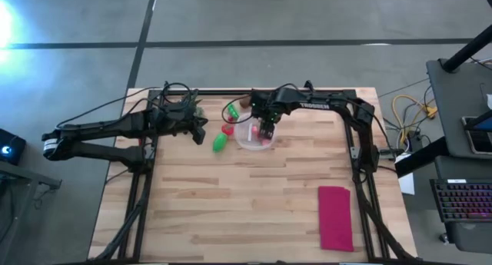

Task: Pick and placing Produce into tupperware
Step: Put the peach into the transparent bin, then put the corn into the transparent bin

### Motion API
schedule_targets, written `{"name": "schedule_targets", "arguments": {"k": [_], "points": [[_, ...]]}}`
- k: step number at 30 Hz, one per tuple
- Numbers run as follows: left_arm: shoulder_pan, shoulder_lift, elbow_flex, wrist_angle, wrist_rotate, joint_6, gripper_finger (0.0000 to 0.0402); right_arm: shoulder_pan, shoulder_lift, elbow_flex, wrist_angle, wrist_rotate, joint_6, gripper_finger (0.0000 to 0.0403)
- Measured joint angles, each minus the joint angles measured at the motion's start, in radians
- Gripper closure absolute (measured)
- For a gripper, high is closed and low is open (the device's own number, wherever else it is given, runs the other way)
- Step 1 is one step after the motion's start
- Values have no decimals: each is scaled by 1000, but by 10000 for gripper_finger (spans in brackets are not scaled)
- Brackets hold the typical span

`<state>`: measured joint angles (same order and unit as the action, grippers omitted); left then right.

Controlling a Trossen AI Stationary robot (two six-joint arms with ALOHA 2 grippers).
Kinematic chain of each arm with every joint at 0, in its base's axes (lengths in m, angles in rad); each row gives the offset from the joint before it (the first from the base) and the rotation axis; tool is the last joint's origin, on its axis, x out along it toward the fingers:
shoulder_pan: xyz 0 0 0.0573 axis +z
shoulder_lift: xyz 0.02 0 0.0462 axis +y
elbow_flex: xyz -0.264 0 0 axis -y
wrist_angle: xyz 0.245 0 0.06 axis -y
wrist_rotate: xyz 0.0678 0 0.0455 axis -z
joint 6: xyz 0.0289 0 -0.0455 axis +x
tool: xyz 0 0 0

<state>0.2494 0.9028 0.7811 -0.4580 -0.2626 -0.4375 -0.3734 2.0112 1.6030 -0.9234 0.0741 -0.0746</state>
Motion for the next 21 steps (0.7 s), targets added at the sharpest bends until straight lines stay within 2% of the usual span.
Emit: {"name": "schedule_targets", "arguments": {"k": [6,11,16,21], "points": [[0,0,0,1,0,0,401,-15,0,77,-4,-14,86,166],[0,0,0,1,0,1,401,-76,0,172,17,-72,246,164],[0,0,2,-7,24,48,401,-124,0,240,-14,-83,268,165],[0,-16,35,-69,69,150,401,-188,1,267,-46,-222,492,166]]}}
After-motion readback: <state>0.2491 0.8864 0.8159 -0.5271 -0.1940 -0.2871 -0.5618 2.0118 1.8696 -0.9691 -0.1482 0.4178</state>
